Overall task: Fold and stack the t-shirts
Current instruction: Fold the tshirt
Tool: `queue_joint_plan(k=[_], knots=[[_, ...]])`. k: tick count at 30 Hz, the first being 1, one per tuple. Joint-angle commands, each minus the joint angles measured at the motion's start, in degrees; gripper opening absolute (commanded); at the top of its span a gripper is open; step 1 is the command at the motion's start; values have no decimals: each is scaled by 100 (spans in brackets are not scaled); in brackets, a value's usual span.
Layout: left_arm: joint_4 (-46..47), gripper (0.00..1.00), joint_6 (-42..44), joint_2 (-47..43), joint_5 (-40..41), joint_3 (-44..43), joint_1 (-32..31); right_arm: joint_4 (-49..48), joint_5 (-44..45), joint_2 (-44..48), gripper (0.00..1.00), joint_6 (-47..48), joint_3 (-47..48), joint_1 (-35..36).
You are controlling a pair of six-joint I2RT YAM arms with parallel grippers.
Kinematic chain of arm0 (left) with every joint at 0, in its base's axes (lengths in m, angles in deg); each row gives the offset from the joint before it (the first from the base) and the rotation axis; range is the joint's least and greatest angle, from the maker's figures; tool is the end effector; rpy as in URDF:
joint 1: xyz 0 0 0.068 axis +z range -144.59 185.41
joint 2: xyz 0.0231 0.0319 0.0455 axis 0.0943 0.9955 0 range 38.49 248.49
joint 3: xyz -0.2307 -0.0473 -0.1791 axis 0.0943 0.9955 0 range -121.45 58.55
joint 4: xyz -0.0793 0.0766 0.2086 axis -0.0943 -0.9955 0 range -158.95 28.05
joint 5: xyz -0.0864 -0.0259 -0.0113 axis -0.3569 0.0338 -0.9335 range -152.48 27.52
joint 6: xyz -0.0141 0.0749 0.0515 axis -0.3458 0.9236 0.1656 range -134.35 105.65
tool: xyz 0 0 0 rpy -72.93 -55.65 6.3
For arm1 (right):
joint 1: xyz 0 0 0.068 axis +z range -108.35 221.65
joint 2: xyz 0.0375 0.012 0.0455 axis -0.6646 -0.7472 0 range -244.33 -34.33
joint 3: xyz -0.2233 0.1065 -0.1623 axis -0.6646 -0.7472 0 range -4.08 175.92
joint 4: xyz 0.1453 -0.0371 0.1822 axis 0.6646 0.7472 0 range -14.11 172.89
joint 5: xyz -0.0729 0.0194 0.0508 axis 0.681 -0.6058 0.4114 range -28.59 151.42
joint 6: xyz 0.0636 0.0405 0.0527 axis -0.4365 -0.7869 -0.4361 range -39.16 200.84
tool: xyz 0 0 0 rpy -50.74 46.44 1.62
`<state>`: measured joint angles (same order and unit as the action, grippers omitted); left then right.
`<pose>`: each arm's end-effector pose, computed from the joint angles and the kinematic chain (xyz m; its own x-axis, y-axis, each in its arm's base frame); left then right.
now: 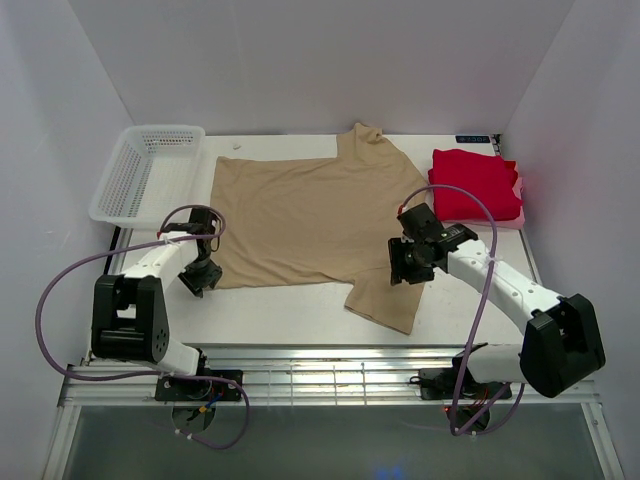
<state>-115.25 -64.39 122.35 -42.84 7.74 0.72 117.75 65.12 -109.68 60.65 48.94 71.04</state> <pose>0.2155 0.0101 0.1797 -0.6815 -0.6684 -0.2980 -0.7266 0.6666 0.1666 0.2113 0.1128 0.2239 -0.8968 -0.1098 -0.4286 -0.1659 0.9815 0.0956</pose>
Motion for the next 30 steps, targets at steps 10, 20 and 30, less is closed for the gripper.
queue_joint_plan(k=[10, 20, 30], knots=[[750, 50, -208, 17, 532, 281, 21, -109, -439, 504, 54, -319, -326, 102], [1049, 51, -304, 210, 436, 598, 29, -65, -538, 750, 54, -513, -503, 146], [1217, 24, -392, 456, 400, 704, 73, 296, -458, 864, 54, -741, -1012, 217]])
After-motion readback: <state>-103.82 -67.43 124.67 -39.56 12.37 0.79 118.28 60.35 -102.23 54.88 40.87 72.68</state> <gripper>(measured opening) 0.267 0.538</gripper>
